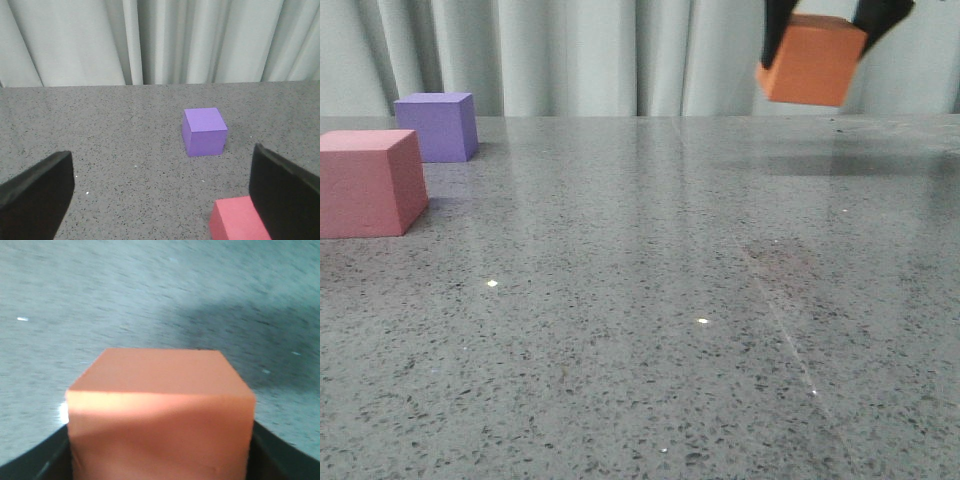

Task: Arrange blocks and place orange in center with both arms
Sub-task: 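Close the right gripper on the orange cube and lift it, then carry the orange cube to the table center and lower it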

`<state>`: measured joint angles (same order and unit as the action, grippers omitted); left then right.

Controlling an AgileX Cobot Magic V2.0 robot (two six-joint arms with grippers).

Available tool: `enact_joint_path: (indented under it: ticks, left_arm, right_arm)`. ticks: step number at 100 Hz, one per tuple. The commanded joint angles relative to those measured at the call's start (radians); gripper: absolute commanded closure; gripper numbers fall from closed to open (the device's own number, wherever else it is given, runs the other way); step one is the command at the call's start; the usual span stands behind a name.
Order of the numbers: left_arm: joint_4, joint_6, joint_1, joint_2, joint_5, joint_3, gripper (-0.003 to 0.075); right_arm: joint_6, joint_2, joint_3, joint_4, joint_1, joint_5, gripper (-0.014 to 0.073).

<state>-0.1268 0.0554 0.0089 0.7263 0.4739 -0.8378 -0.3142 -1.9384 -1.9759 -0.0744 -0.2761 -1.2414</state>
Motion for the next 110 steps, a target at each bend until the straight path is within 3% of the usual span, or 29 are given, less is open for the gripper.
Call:
enact_joint_path:
  ticks: [1,43,99,110]
  left_arm:
    - [-0.012,-0.003,0.001,0.001,-0.088,-0.038,0.0038]
    - [-0.012,-0.003,0.001,0.001,-0.088,-0.038,0.0038]
    - [-0.012,-0.003,0.001,0.001,-0.088,-0.038,0.0039]
    - [-0.012,-0.003,0.001,0.001,-0.088,-0.038,0.0039]
  right_arm:
    - [-0.019,0.038,-0.053,0.004,-0.039,-0.085,0.0349]
    - [-0.107,-0.105,-0.209,0.008,-0.221,-0.085,0.0349]
    - [-0.126,-0.176,-0.212,-0.022,-0.223,-0.084,0.0345]
    - [-0.126,-0.176,-0.212,-0.022,-0.223,-0.084,0.0268]
